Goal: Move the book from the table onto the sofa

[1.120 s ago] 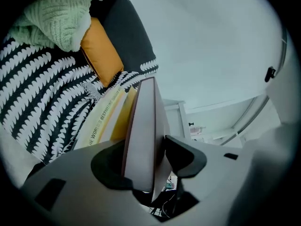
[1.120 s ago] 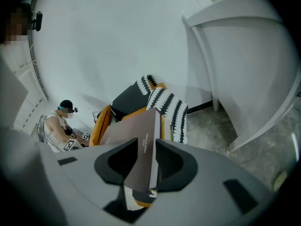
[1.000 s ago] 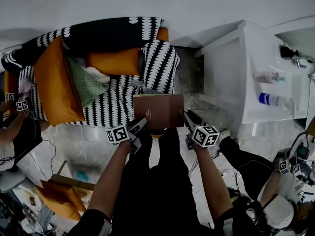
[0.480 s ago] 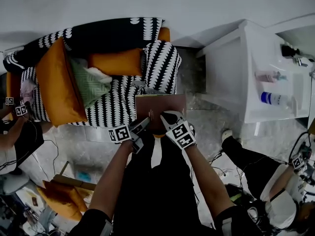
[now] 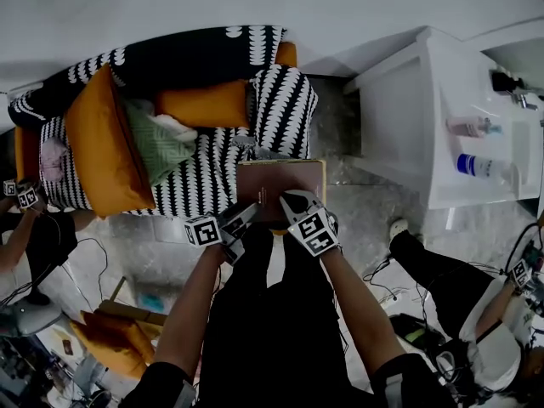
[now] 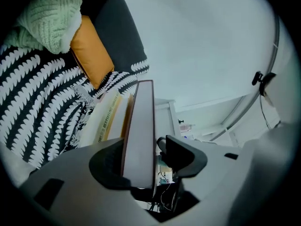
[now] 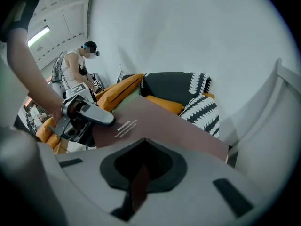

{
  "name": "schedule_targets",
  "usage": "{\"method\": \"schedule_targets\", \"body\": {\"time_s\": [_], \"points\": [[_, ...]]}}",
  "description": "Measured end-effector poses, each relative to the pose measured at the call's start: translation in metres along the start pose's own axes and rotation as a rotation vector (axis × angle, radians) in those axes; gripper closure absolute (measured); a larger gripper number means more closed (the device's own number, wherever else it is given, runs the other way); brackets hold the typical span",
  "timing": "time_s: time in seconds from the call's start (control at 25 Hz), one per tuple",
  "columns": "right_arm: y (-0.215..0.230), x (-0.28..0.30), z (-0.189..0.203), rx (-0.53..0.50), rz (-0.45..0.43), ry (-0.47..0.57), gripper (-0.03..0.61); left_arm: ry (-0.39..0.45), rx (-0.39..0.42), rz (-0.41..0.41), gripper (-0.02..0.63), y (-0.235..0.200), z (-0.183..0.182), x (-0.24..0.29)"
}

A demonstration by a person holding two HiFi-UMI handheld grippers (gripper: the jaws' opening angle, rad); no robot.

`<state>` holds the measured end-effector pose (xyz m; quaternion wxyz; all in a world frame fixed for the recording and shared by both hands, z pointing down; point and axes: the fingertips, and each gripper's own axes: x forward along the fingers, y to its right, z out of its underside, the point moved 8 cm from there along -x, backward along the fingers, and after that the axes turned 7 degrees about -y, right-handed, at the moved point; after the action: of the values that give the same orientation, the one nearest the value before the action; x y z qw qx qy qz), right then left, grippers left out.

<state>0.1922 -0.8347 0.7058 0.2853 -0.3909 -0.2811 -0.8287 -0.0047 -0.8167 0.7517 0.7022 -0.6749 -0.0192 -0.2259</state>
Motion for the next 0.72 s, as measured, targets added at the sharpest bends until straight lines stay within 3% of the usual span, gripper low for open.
{"method": "schedule_targets", "body": {"time_s": [0.32,0.52,0.72], "points": [[-0.007,0.001,-0.004,-0.053,0.019,-0.011,0.569,-0.035,0.037,-0.071,0.391,0.006,-0.003,-0.001],[-0.003,-0.001,0.002,-0.033,0.073,-0.025,0.569,0.001,0.021,-0.13,0.388,0.008,-0.007,-0.015],[-0.002,0.004,0.008,-0.028,0.045,-0.023,0.569,-0.007,0.044,-0.175,0.39,-0.004,-0.007,-0.035]]}}
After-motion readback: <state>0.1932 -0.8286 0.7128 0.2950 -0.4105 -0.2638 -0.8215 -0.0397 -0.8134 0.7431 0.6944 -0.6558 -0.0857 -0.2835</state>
